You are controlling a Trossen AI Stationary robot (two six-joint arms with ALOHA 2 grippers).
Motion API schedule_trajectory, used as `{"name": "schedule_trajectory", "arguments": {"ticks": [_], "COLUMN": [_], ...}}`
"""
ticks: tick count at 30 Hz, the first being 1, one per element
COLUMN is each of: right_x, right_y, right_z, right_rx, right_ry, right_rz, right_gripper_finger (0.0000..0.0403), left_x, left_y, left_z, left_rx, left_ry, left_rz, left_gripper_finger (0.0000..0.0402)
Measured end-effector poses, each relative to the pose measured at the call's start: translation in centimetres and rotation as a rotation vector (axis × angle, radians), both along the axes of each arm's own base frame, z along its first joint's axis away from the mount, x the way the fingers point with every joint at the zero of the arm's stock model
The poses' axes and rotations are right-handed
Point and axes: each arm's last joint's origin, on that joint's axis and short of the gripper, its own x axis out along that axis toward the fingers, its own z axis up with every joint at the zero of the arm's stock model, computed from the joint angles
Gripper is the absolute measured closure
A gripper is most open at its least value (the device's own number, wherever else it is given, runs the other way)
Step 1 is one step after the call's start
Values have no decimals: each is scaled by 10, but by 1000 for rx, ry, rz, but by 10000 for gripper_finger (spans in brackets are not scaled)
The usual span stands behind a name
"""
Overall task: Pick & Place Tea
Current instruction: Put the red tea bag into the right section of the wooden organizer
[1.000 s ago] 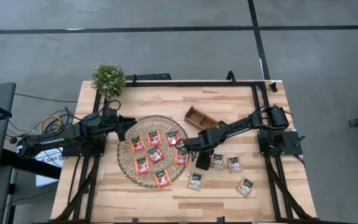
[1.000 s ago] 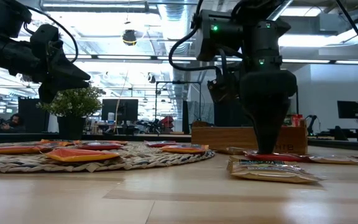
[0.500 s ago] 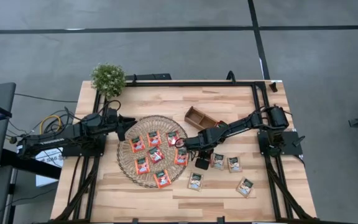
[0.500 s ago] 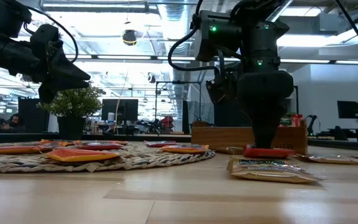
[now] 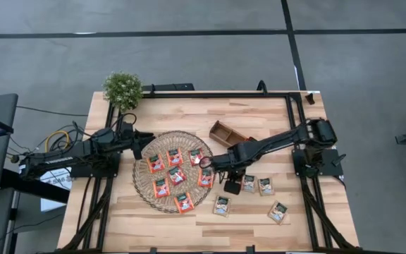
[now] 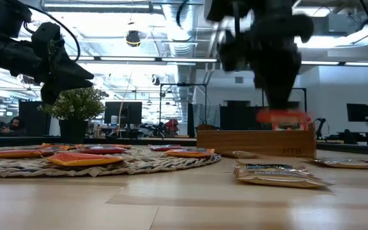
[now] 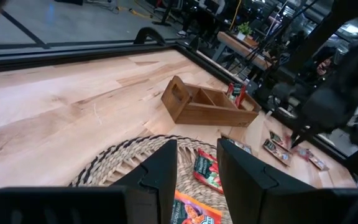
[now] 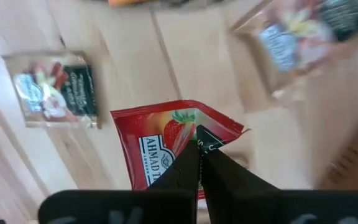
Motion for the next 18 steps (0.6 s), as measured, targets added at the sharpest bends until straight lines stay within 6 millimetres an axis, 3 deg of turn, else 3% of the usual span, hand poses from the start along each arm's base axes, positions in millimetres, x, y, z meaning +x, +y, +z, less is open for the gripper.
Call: {"name": "schedule_trajectory", "arguments": {"ticks": [8, 14, 18], "right_x": [-36, -52, -49], "right_y": [-8, -15, -16], "right_z": [44, 51, 44], "right_rx": [-349, -510, -578], "right_ry": [77, 155, 154], "right_rz": [-231, -430, -537], "right_gripper_finger": [402, 402, 402], "left_x": [0, 0, 0], "left_y": [0, 0, 0], "left_z": [0, 0, 0], "left_rx": [0, 1, 1], "left_ry": [0, 0, 0], "left_rz": [0, 0, 0], "left_gripper_finger": [296, 296, 296]}}
